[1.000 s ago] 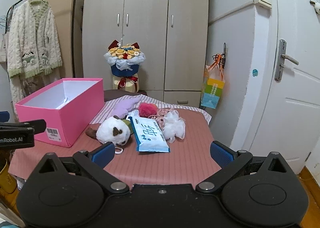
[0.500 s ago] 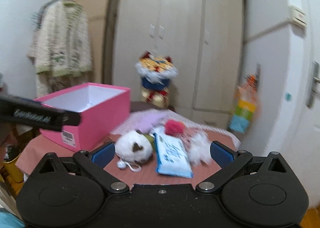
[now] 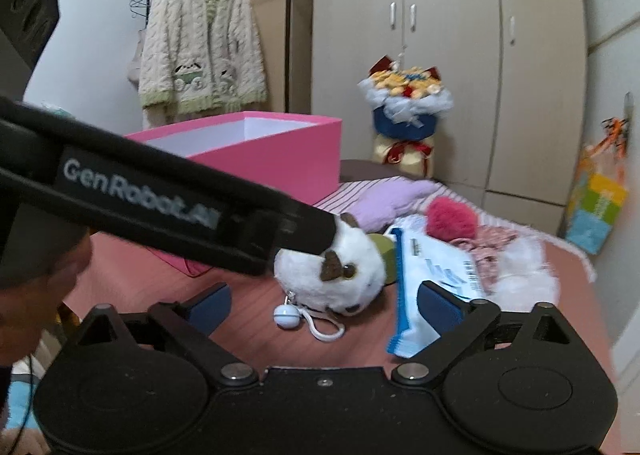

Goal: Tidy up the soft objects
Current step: 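Reach the left gripper to the white plush cat and close on it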

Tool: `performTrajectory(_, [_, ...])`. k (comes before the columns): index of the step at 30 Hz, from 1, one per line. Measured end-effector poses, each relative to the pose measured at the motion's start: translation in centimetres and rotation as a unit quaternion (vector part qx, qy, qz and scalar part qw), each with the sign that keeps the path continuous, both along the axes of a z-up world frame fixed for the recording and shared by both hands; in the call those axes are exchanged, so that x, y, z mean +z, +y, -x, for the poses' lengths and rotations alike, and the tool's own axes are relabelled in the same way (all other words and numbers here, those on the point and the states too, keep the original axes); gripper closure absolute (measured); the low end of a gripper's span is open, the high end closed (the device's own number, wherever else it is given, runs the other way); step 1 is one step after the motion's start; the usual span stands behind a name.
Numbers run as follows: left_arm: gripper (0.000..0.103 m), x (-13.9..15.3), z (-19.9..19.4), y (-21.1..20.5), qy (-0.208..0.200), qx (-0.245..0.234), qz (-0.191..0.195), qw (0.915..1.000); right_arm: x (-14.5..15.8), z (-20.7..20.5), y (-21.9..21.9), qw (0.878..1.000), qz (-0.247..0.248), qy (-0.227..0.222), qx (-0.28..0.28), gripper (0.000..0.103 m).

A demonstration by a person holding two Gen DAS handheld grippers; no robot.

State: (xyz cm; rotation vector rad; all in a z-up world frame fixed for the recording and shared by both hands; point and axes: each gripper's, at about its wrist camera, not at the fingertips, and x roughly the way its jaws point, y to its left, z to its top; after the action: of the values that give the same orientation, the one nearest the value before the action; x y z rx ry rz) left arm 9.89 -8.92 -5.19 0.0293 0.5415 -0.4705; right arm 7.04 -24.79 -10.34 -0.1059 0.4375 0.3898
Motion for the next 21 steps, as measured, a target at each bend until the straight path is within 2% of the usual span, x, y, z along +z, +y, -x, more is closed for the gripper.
performTrajectory(2, [0.015, -0.5, -1.1, -0.2, 0.011, -0.001, 0.001, 0.9999, -0.5, -1.3, -0.3, 1.000, -0.021, 0.003, 0.020, 0.008])
performTrajectory(4, [0.021, -1.0, -2.1, -0.3, 0.019, 0.003, 0.000, 0.9998, -1.0, -2.5, -0.5, 0.999, -0.029, 0.017, 0.018, 0.008])
performTrajectory(7, [0.026, -1.6, -3.5, -0.5, 0.038, -0.001, -0.002, 0.9993, -1.7, -3.7, -0.4, 0.999, -0.026, 0.025, 0.019, 0.009])
performTrajectory(10, [0.026, -2.4, -4.4, -0.5, 0.065, -0.008, 0.005, 0.9978, -2.1, -4.4, 0.1, 0.999, -0.020, 0.035, 0.021, 0.009])
performTrajectory(13, [0.026, -3.0, -4.5, -0.4, 0.069, -0.004, 0.006, 0.9976, -2.5, -5.3, 0.3, 0.999, -0.017, 0.042, 0.020, 0.011])
performTrajectory(17, [0.033, -3.3, -4.2, -0.7, 0.068, -0.002, -0.011, 0.9976, -3.1, -5.9, 0.8, 0.998, -0.008, 0.052, 0.019, 0.028])
performTrajectory(21, [0.035, -3.1, -4.0, -0.8, 0.068, -0.004, -0.019, 0.9975, -3.3, -5.6, 0.5, 0.998, -0.017, 0.054, 0.015, 0.037])
